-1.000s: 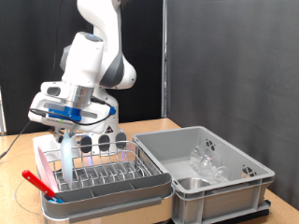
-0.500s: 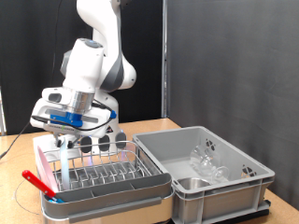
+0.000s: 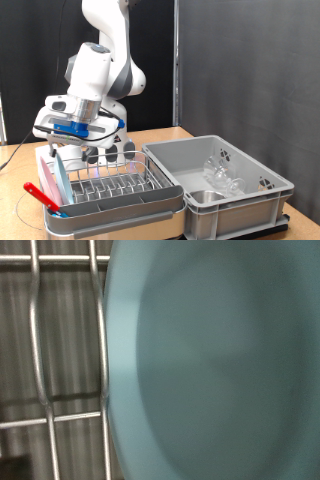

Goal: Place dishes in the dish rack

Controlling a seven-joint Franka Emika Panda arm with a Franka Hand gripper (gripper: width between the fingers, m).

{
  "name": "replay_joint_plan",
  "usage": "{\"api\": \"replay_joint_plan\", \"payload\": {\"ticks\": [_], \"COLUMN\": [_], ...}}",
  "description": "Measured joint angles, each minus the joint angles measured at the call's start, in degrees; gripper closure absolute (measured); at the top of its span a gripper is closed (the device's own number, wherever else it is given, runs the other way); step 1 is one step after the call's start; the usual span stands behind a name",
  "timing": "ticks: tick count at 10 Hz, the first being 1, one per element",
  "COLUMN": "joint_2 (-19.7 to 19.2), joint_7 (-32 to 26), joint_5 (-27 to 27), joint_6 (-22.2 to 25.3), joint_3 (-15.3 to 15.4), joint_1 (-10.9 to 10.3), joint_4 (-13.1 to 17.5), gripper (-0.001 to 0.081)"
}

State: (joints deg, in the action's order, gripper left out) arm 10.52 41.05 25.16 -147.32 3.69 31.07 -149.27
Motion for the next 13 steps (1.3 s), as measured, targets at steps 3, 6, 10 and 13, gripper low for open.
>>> {"api": "replay_joint_plan", "payload": {"ticks": [3, 6, 10, 13], "joint_2": [3.58, 9.4, 11.19, 10.58], "joint_7": [-1.5, -10.91, -13.34, -21.78], "joint_5": [-2.78, -15.92, -19.75, -21.14], "joint_6": [0.2, 5.16, 11.16, 8.93], "joint_3": [-0.78, -3.73, -4.17, -2.85], "joint_1": [-0.16, -2.57, -3.84, -7.81], "joint_4": [0.13, 1.25, 3.13, 2.97], "gripper": [0.0015, 0.0001, 0.0001, 0.0001]}}
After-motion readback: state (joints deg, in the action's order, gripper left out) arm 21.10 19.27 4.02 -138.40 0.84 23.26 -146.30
